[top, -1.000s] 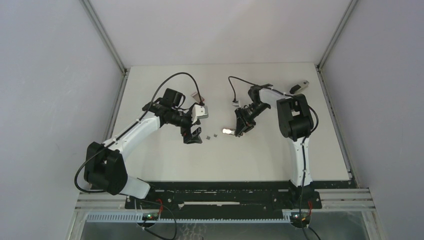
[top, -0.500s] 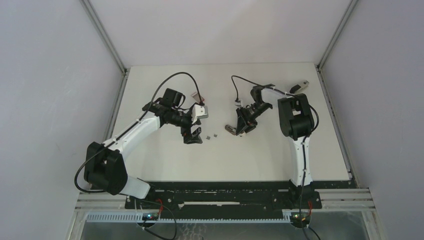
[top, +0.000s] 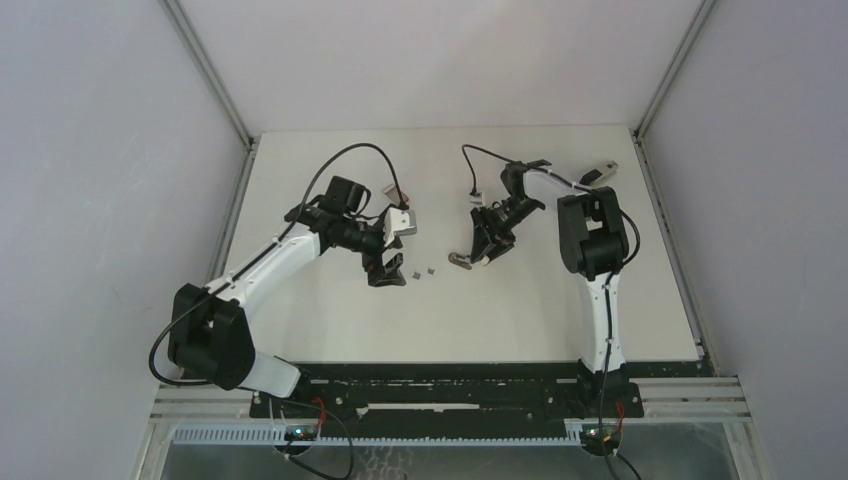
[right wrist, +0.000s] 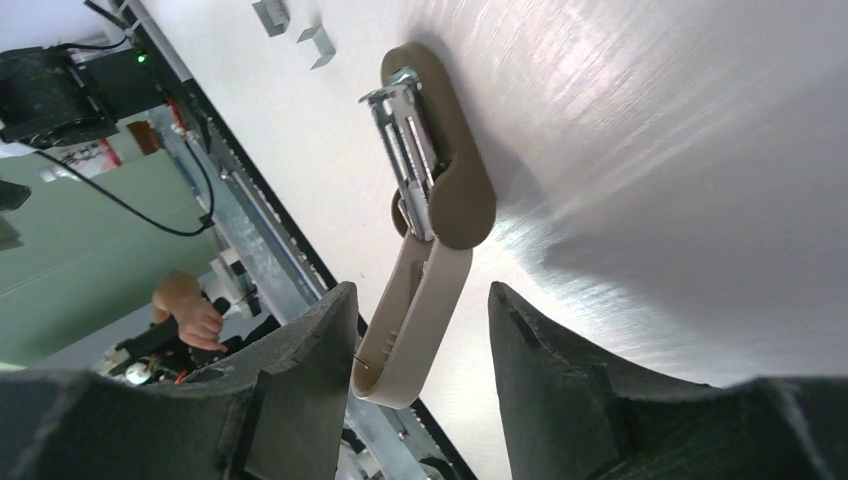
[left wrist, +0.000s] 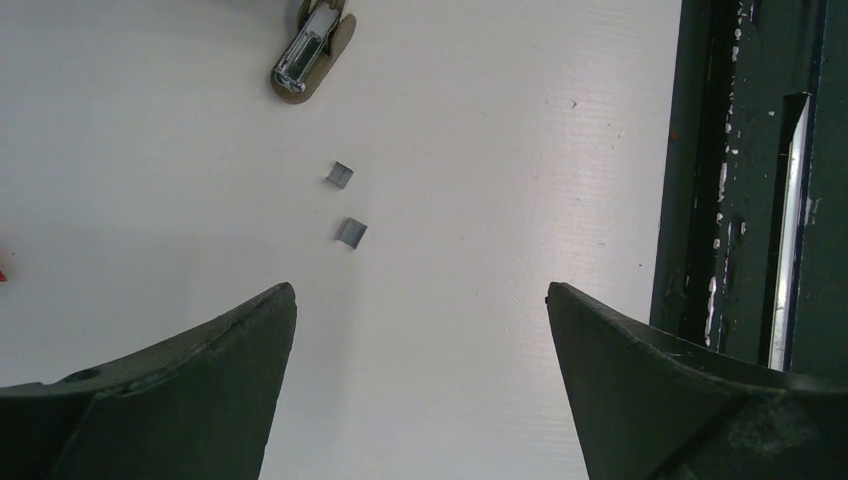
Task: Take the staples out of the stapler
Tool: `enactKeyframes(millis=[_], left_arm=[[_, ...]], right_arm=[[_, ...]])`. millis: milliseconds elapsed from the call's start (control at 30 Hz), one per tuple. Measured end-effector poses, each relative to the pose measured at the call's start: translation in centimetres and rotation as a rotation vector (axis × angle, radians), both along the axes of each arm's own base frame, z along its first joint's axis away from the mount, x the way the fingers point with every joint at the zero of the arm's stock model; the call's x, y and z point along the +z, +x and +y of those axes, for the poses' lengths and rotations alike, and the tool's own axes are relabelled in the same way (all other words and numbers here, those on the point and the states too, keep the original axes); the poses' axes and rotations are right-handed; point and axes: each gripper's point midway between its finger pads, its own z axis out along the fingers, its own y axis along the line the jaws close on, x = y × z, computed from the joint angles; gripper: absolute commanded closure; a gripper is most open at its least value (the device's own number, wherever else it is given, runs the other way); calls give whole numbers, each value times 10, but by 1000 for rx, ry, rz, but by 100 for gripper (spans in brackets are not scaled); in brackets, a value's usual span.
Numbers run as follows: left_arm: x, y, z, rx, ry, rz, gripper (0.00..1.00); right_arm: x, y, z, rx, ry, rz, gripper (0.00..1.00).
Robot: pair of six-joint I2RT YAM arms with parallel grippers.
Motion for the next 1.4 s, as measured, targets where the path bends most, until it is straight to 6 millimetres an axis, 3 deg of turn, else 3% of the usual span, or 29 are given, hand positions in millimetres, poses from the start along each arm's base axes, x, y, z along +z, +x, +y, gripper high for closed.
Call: enactKeyframes(millis=[300,467,633,800,967,1100,1300,1400], left_arm=[[5,10,2,41,0,-32,0],[20,20,15,101,-23,-70,0],[32,33,31,166,-41,-111,0],[41,39,44,208,-51,-140,0],[50,43,67,281,-60,-175,0],[53,40,98,376,-66,-196,0],[63,31,145,535,-74,-261,0],[65,24,158,590,-77,-291,0]], right_arm=[[-2,20,-16,32,-146,-136,40],[12,29,-21,86,-216,-270,39],[30,41,-10,168,-249,-424,39],[39,38,9,324,-297,-565,38],[37,30,21,502,-376,-696,38],[28,19,27,624,-424,-745,38],[24,23,27,669,-475,-790,39],[21,26,27,674,-494,-807,39]])
